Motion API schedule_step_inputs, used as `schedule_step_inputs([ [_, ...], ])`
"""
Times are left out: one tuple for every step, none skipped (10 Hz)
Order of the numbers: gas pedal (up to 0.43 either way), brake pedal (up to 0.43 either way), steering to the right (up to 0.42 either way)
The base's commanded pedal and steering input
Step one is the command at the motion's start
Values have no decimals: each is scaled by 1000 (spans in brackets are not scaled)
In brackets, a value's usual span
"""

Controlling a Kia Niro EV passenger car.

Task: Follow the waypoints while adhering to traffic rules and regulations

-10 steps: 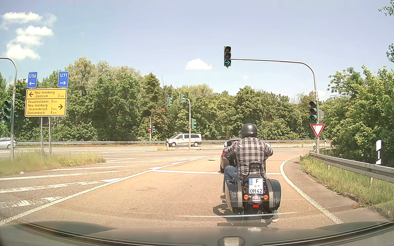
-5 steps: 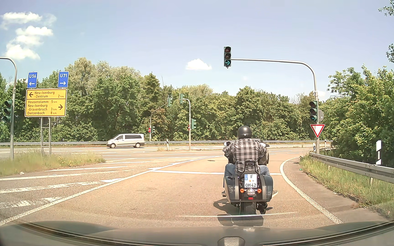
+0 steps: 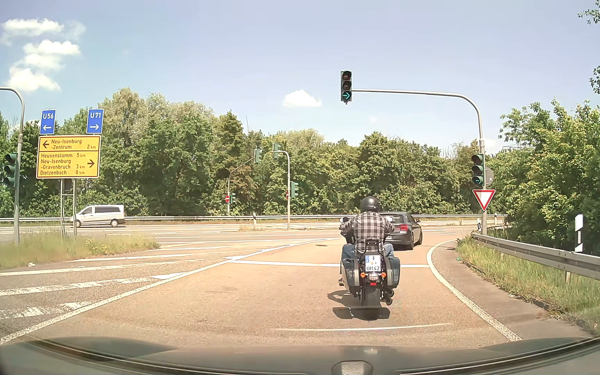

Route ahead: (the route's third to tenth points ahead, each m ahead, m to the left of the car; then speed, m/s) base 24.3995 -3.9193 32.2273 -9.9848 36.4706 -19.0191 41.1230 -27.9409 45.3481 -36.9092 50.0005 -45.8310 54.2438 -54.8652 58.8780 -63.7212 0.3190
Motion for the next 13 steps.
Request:
schedule_step_inputs([
  [130, 18, 30],
  [150, 18, 30],
  [157, 18, 30],
  [177, 18, 30],
  [209, 18, 30],
  [220, 18, 30],
  [228, 18, 30],
  [240, 24, 29],
  [248, 18, 27],
  [248, 18, 24],
  [268, 18, 20],
  [268, 18, 18],
  [268, 18, 16],
])
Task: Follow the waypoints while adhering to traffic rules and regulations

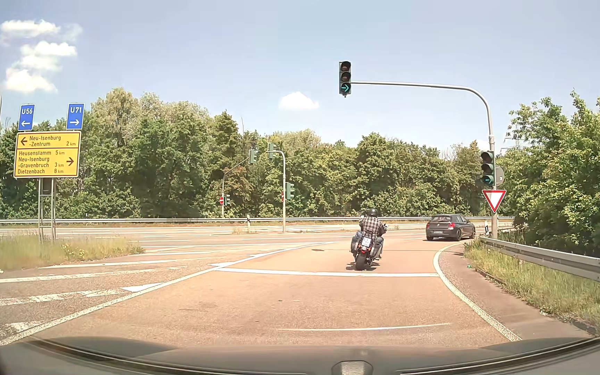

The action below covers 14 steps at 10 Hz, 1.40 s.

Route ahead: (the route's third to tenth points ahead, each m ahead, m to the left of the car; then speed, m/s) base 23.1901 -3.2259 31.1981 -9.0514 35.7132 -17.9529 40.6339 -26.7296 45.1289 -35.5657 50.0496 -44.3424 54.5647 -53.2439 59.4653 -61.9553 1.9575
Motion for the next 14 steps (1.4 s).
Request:
schedule_step_inputs([
  [280, 18, 14],
  [280, 18, 12],
  [287, 18, 11],
  [287, 18, 9],
  [299, 18, 7],
  [299, 18, 6],
  [311, 18, 9],
  [319, 18, 13],
  [319, 18, 21],
  [319, 18, 31],
  [319, 18, 43],
  [319, 18, 51],
  [319, 24, 55],
  [319, 18, 59],
])
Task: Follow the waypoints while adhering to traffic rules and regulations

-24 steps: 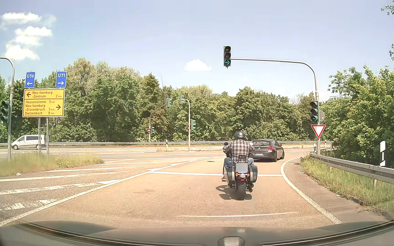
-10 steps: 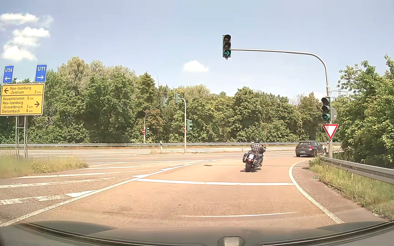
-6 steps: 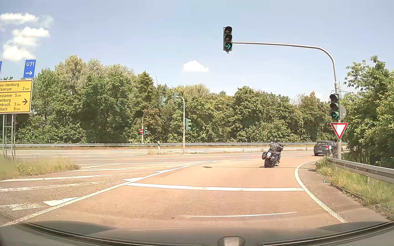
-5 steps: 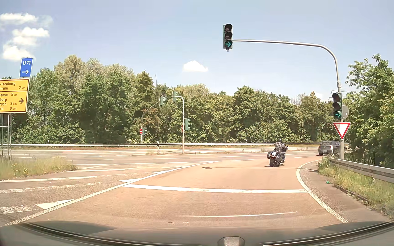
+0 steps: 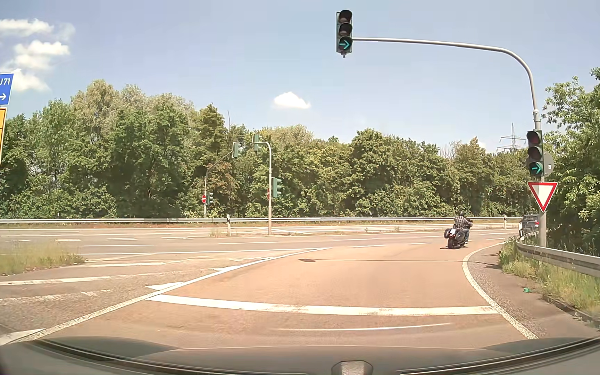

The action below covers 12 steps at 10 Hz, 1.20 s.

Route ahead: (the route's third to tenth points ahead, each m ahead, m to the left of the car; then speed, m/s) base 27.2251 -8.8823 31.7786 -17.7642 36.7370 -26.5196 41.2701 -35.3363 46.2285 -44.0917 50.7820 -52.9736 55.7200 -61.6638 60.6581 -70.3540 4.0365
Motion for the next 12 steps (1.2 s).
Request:
schedule_step_inputs([
  [319, 18, 66],
  [319, 18, 76],
  [319, 24, 83],
  [319, 24, 90],
  [319, 18, 94],
  [319, 18, 96],
  [319, 18, 99],
  [319, 24, 103],
  [319, 18, 109],
  [319, 18, 114],
  [319, 24, 118],
  [319, 24, 125],
])
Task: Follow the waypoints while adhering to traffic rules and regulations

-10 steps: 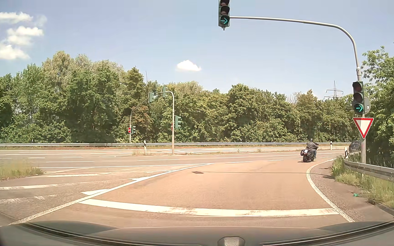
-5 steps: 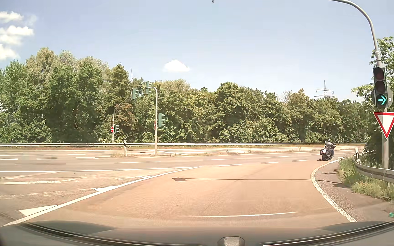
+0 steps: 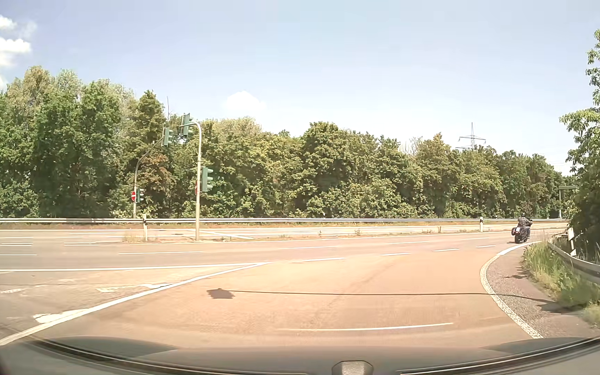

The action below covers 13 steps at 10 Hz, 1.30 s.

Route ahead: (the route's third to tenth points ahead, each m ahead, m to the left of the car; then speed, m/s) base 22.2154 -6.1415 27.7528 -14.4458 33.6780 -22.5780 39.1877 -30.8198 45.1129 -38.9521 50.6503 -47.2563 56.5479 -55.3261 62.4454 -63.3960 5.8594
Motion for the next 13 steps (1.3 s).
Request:
schedule_step_inputs([
  [319, 24, 131],
  [319, 18, 139],
  [319, 18, 149],
  [319, 18, 157],
  [319, 24, 167],
  [319, 18, 174],
  [319, 18, 177],
  [311, 24, 177],
  [311, 24, 175],
  [311, 24, 169],
  [299, 24, 165],
  [299, 18, 164],
  [299, 24, 163],
])
